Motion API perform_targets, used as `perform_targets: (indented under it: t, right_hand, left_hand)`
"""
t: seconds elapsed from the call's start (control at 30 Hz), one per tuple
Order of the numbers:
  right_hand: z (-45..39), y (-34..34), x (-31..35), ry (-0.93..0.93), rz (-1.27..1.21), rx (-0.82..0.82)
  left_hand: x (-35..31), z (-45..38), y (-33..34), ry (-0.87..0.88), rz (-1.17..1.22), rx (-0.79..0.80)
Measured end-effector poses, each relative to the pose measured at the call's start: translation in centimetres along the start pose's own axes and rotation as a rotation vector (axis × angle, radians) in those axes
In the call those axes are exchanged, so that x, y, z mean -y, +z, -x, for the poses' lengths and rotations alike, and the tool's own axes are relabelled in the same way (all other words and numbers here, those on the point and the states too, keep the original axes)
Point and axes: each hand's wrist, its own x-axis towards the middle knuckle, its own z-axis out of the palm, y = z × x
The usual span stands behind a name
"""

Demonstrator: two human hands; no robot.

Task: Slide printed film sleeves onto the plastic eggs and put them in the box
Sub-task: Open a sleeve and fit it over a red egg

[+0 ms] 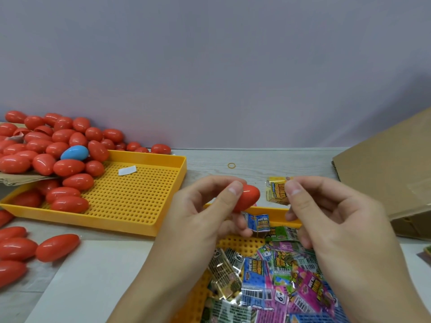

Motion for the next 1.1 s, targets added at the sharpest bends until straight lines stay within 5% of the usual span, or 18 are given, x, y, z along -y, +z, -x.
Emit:
perform_targets:
  t: [1.1]
  right_hand:
    - [0.17,0.01,-0.30,-0.078,0.101,0.124]
  left_hand:
    - [-0.44,0.36,0.13,0.079,-0.155,0.032]
